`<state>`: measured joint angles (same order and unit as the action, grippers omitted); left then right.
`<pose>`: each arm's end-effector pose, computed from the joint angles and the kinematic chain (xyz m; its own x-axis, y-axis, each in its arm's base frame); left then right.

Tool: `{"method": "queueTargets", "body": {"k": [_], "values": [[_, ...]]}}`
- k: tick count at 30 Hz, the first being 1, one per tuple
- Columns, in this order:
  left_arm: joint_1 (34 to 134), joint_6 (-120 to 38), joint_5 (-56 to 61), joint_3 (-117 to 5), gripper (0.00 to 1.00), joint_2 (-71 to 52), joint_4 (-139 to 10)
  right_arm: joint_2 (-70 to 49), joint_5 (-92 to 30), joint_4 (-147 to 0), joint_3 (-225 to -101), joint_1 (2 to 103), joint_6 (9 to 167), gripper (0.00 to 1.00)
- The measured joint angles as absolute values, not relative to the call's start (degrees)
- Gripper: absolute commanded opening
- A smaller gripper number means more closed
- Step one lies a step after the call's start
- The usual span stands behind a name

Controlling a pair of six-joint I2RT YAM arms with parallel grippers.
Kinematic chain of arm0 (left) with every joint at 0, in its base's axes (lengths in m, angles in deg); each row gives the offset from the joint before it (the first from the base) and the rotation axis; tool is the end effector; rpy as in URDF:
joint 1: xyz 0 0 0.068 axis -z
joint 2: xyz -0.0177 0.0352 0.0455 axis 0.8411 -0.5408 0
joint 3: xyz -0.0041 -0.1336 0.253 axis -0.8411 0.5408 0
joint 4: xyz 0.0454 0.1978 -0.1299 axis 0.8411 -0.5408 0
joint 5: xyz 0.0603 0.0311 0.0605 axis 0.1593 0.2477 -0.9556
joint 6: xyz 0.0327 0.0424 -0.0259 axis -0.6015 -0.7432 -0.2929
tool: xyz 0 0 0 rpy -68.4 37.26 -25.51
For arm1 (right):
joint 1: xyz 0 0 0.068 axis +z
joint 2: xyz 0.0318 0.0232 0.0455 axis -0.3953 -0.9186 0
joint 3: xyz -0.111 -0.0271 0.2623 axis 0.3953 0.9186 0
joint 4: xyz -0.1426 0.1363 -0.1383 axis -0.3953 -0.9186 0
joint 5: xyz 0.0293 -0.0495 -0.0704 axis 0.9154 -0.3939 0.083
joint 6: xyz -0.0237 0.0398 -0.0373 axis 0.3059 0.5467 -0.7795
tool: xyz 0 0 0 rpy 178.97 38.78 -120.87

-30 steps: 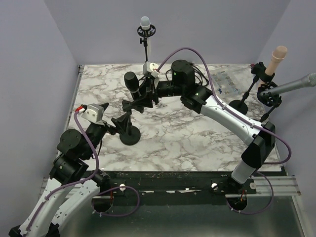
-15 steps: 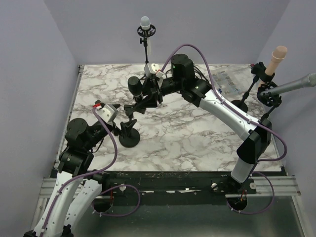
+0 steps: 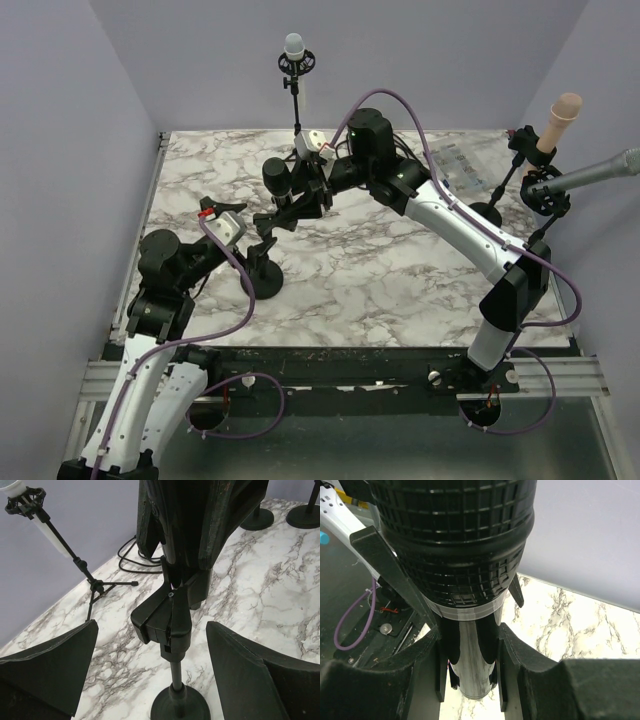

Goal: Remove the microphone from the stand

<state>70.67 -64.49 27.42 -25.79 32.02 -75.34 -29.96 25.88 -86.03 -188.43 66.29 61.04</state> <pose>0.1021 -0.0490 0.3589 0.1441 0.1432 -0.9791 0.7147 0.6693 0.2031 0.2548 0.2915 0.4266 0.1696 -0.0444 -0.9845 -0.9363 -0.3188 -0.1469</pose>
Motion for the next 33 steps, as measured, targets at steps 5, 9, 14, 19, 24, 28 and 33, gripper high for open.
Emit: {"method": "queueTargets", "body": {"k": [5, 9, 14, 19, 24, 28, 33], "values": [[68.9, -64.8, 30.1, -25.6, 0.87, 30.9, -74.2, -30.0, 26.0, -86.1, -188.4, 66.3, 60.9, 0.01], [68.5, -64.9, 32.1, -25.6, 0.86, 29.8, -73.8, -30.0, 26.3, -86.3, -188.5, 66.3, 60.8, 0.01], [68.3, -65.1, 34.6, -26.1, 0.83, 28.2, -74.0, -30.2, 26.4, -86.5, -188.9, 66.3, 60.5, 0.01], [68.1, -65.4, 36.2, -26.6, 0.51, 26.9, -74.4, -30.7, 26.7, -86.9, -189.6, 66.3, 60.5, 0.01], [68.1, -66.0, 36.8, -28.3, 0.00, 26.3, -76.4, -30.8, 26.8, -87.8, -189.6, 66.3, 60.5, 0.01], [68.1, -66.2, 36.0, -28.1, 0.00, 27.6, -77.4, -31.5, 26.7, -89.4, -189.6, 66.3, 60.7, 0.01], [68.0, -65.9, 35.2, -27.8, 0.00, 28.4, -77.9, -31.5, 24.1, -87.9, -189.4, 66.4, 63.7, 0.01]]}}
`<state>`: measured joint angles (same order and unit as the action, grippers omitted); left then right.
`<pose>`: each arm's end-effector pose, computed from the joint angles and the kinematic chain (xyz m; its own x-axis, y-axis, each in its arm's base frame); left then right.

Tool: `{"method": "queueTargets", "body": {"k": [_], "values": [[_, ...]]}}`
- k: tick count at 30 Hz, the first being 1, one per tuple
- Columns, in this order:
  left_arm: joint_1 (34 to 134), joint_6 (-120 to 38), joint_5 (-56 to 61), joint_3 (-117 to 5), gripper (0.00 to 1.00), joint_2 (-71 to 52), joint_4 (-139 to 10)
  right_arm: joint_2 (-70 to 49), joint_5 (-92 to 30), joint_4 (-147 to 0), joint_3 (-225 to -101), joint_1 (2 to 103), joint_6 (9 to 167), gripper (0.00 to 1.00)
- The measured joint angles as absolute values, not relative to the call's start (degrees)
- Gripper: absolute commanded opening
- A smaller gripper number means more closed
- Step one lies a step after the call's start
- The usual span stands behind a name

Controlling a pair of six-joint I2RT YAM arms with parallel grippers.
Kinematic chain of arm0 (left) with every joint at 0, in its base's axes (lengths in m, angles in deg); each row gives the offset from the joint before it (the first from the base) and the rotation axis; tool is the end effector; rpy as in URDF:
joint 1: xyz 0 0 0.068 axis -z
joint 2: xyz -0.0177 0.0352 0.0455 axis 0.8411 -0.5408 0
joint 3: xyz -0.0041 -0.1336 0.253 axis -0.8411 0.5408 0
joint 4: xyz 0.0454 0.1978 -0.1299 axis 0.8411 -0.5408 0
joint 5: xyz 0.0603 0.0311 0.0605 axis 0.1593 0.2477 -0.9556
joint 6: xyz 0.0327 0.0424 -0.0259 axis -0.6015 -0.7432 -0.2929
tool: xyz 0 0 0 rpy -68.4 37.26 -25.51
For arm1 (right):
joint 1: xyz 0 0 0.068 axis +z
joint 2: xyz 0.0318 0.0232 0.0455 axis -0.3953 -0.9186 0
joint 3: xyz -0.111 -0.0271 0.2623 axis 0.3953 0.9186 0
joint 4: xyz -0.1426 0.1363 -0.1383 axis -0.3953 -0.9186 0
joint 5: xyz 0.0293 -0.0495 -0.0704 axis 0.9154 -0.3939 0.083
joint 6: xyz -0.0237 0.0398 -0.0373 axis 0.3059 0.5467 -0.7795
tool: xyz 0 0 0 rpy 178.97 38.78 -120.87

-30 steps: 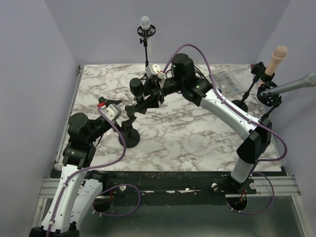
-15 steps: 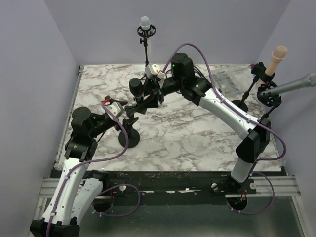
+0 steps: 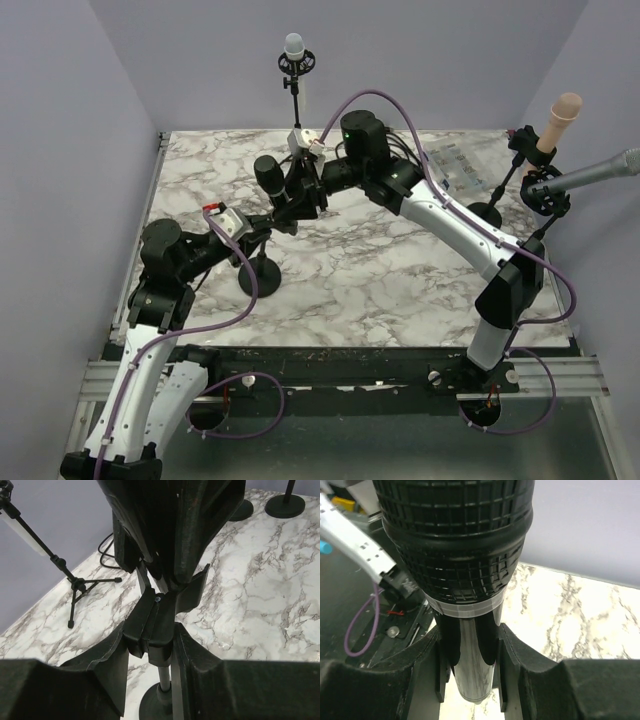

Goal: Remove the microphone from the stand

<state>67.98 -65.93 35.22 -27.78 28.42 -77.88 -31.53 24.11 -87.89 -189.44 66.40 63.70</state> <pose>0.1120 -0.0504 0.3594 0.1058 0.1572 -0.9819 0.7818 0.5970 0.1799 0.2607 0.2972 0.4188 0.0983 -0.0963 -0.9905 -0.9539 -0.2927 -0.0662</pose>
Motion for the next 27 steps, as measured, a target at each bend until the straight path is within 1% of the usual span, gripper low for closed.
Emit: {"method": "queueTargets", "body": {"k": [3, 7, 9, 13, 14, 16, 17, 18, 19, 20, 22, 25, 27], "values": [[67.9, -65.3, 34.5, -27.0, 0.00, 28.7, -76.8, -31.4, 18.7, -85.7, -188.9, 66.4, 66.7, 0.01], [67.3, -64.2, 31.9, -25.9, 0.00, 29.7, -75.7, -29.3, 4.8, -82.3, -184.9, 65.8, 72.4, 0.01], [67.4, -63.8, 31.3, -25.4, 0.00, 30.2, -75.2, -28.3, 0.2, -81.4, -183.6, 64.5, 75.5, 0.01], [67.6, -62.6, 30.5, -23.8, 0.00, 31.8, -74.1, -27.1, -5.4, -79.4, -183.3, 61.2, 80.9, 0.01], [67.6, -62.1, 30.1, -23.3, 0.01, 32.4, -73.8, -26.9, -6.4, -78.9, -183.2, 60.4, 81.9, 0.01], [67.6, -60.6, 29.1, -22.7, 0.24, 33.1, -73.3, -26.3, -7.7, -77.9, -182.9, 59.7, 83.9, 0.01], [67.6, -60.1, 28.7, -22.5, 0.41, 33.1, -72.9, -26.0, -7.9, -77.6, -182.6, 59.7, 84.5, 0.01], [67.6, -59.4, 28.0, -22.4, 0.55, 33.1, -72.7, -25.9, -8.0, -77.2, -182.3, 59.8, 85.1, 0.01], [67.6, -58.2, 26.9, -22.1, 0.72, 33.3, -72.2, -25.8, -8.0, -76.9, -182.0, 60.0, 85.6, 0.01], [67.6, -57.4, 26.0, -21.7, 0.81, 33.7, -71.9, -25.7, -8.1, -76.8, -181.6, 60.1, 85.8, 0.01], [67.6, -55.6, 24.6, -20.9, 0.85, 34.7, -71.8, -25.6, -8.2, -76.8, -181.0, 60.3, 86.3, 0.01], [67.6, -53.4, 22.3, -19.5, 0.87, 37.0, -72.6, -25.6, -8.3, -76.9, -180.6, 60.3, 86.6, 0.01], [67.6, -52.3, 21.3, -19.5, 0.92, 38.0, -73.1, -25.6, -8.3, -76.9, -180.6, 60.3, 86.7, 0.01]]}}
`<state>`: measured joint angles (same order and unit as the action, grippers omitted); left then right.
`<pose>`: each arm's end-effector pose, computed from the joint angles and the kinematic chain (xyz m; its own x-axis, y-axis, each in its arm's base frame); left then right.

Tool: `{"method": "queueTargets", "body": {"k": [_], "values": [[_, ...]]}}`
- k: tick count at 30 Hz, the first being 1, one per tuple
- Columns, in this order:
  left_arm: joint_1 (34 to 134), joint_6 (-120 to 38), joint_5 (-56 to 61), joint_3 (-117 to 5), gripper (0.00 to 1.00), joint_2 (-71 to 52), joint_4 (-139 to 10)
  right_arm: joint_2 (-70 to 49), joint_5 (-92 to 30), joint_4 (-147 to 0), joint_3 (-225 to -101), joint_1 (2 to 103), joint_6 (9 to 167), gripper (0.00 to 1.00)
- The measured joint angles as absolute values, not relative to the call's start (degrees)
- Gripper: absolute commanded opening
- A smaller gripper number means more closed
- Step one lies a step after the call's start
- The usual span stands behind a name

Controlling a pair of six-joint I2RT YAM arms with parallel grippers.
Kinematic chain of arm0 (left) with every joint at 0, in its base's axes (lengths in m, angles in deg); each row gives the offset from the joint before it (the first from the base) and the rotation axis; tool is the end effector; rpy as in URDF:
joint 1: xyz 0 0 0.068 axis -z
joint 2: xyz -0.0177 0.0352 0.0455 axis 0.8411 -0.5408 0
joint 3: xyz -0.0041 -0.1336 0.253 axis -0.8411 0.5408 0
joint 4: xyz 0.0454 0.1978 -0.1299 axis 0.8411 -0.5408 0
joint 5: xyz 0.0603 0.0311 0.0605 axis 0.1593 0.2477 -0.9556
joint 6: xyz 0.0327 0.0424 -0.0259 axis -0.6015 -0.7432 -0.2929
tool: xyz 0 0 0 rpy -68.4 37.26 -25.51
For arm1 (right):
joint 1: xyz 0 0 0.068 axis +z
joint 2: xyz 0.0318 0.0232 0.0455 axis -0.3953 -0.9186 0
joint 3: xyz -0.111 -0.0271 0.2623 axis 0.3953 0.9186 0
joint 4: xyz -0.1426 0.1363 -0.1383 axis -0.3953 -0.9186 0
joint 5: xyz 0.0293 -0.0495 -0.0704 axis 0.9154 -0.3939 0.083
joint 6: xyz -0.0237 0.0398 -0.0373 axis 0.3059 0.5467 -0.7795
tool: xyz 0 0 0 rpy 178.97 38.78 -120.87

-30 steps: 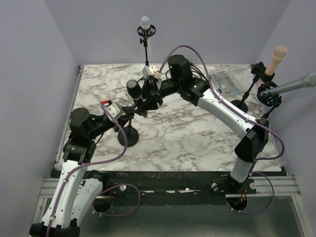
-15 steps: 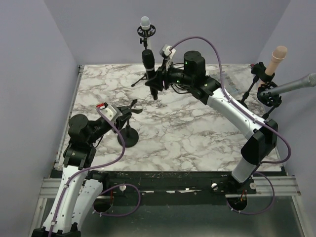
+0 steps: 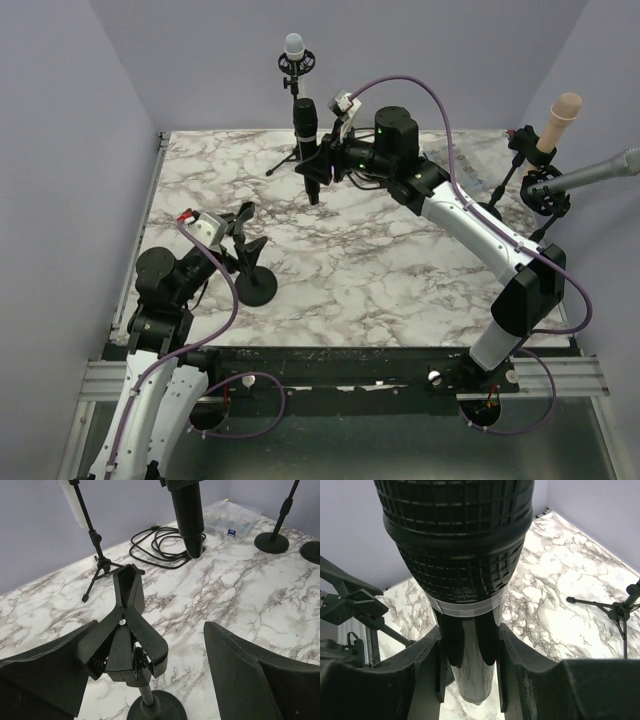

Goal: Remove the microphone from the stand

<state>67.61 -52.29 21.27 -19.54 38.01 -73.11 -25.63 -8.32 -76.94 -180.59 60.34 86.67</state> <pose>0.0935 -0.0374 0.3368 0.0242 -0.0085 -0.9997 0.6100 0.7923 0.0080 0.2964 0.2514 0.4225 -0.1889 -0.0377 -0.9813 -0.9052 0.3942 0.1591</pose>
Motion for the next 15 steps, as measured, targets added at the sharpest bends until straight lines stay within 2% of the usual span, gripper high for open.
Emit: {"method": "queueTargets", "body": {"k": [2, 9, 11, 15], "values": [[67.6, -51.2, 20.8, -20.2, 0.99, 38.1, -73.9, -25.6, -8.3, -76.9, -180.6, 60.3, 86.7, 0.01], [67.6, -45.8, 17.1, -28.0, 0.98, 37.7, -81.3, -25.4, -8.3, -77.0, -180.3, 60.3, 86.7, 0.01], [67.6, -44.3, 14.6, -30.6, 0.97, 37.6, -84.1, -25.2, -8.3, -77.0, -180.1, 60.3, 86.7, 0.01], [67.6, -41.9, 9.7, -39.0, 0.86, 34.8, -91.3, -24.7, -7.9, -76.9, -179.8, 60.3, 87.0, 0.01]]}}
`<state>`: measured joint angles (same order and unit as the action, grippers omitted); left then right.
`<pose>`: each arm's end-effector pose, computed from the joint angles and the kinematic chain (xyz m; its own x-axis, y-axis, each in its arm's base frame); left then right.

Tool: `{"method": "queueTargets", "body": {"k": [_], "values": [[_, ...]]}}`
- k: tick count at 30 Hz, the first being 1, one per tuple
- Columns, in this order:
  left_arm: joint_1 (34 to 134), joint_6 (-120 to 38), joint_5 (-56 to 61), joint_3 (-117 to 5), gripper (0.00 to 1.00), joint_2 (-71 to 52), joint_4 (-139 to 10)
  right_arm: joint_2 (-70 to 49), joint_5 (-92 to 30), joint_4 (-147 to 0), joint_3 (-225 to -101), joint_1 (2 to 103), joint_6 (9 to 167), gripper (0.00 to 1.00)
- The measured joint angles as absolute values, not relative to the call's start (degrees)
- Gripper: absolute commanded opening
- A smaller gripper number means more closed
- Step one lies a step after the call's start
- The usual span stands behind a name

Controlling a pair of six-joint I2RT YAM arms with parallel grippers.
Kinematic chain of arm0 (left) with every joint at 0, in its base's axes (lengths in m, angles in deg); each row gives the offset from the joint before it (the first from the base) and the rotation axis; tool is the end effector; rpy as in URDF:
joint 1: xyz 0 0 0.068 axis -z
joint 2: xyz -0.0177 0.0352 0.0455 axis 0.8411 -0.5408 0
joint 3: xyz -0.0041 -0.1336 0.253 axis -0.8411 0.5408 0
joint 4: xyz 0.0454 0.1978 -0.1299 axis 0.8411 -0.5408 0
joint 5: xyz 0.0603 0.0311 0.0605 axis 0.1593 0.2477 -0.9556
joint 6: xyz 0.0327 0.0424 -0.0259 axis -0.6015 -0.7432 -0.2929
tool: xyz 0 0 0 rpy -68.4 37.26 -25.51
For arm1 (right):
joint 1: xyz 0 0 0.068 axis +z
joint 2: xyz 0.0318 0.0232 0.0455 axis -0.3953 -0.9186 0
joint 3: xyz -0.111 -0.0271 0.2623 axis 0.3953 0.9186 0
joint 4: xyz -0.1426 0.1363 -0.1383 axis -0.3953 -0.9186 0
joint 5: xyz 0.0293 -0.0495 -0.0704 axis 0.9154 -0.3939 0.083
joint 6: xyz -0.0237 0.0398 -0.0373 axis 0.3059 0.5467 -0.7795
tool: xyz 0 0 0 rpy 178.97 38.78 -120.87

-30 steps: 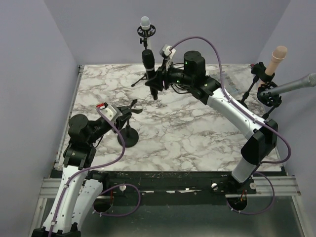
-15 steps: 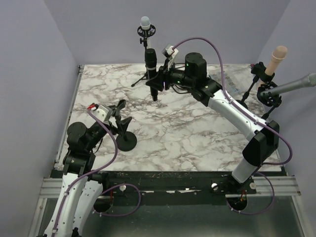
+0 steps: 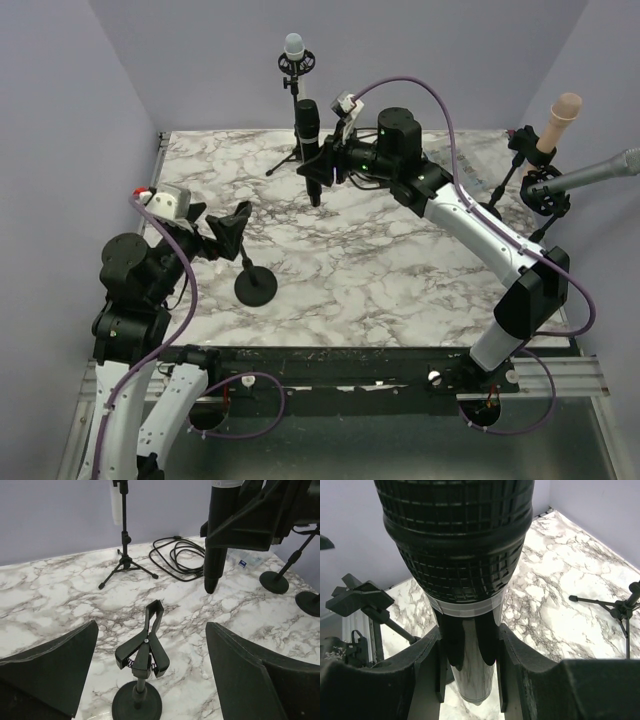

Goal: Remove the microphone from the stand

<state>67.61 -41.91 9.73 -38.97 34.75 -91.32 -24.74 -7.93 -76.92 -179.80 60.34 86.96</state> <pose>0.0725 -0.0253 0.4020 -0.0891 -0.1644 -0.9824 0.4302 0.8832 -0.1868 0.2926 0.2489 0.4236 -0.1921 -0.0351 -0.9808 -0.9070 0.3879 0.1638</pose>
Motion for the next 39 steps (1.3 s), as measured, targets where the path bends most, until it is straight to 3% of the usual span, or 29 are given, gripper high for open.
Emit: {"method": "queueTargets", "body": {"k": [14, 31, 39], "values": [[67.6, -45.6, 9.2, -59.5, 0.68, 19.8, -110.4, -23.1, -5.0, -74.9, -177.0, 60.3, 88.1, 0.01], [75.0, -50.4, 0.5, -60.8, 0.52, 13.3, -115.9, -22.9, -2.3, -72.6, -176.4, 60.3, 88.6, 0.01], [78.0, -51.4, -6.0, -58.8, 0.28, 12.5, -114.9, -22.8, -1.8, -72.5, -176.4, 60.3, 88.6, 0.01]]}}
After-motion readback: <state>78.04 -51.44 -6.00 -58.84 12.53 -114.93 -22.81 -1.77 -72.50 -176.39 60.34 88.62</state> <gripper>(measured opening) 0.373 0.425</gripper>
